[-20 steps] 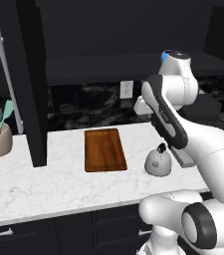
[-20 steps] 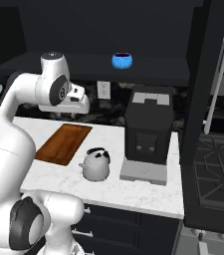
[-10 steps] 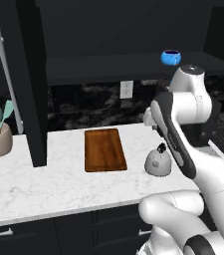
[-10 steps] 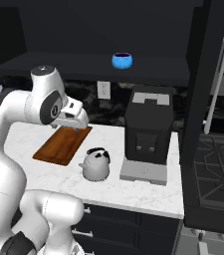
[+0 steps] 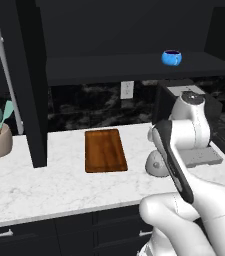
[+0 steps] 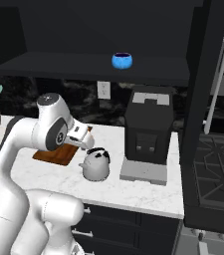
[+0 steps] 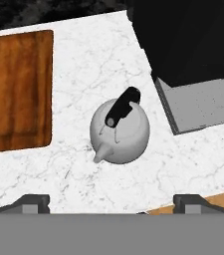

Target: Pick the kettle from the counter and place it on the tray. Then pick the mug from the cabinet and place it on the tray. Then close the cabinet doors.

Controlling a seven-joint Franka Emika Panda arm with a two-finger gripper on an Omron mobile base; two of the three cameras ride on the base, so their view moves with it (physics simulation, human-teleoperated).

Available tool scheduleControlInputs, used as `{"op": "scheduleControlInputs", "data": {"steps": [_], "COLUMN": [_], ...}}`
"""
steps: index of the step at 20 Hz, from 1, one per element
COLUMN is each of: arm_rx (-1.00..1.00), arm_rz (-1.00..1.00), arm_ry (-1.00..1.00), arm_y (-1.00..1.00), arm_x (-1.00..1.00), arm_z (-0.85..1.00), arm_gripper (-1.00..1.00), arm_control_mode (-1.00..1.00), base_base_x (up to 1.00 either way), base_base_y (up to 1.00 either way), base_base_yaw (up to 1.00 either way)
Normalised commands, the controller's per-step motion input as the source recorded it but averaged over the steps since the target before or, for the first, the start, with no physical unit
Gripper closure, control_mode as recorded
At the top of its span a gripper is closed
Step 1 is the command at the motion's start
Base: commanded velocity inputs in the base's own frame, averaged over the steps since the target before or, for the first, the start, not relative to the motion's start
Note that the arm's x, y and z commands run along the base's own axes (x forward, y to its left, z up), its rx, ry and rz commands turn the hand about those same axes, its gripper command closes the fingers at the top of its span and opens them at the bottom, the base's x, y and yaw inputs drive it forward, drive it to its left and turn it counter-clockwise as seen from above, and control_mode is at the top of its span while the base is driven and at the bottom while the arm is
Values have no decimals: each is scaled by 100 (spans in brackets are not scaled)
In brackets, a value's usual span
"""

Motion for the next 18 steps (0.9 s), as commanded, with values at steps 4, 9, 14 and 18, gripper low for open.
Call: {"op": "scheduleControlInputs", "data": {"steps": [4, 9, 14, 18], "arm_rx": [9, 9, 3, 1], "arm_rz": [0, -2, -5, -7], "arm_ry": [1, 0, 1, 3], "arm_y": [-31, -28, -4, 0], "arm_x": [16, 14, 25, 20], "arm_z": [-18, -13, -3, -3], "arm_gripper": [-100, -100, -100, -100], "arm_control_mode": [-100, -100, -100, -100], "base_base_x": [0, 0, 0, 0], "base_base_y": [0, 0, 0, 0], "base_base_yaw": [0, 0, 0, 0]}}
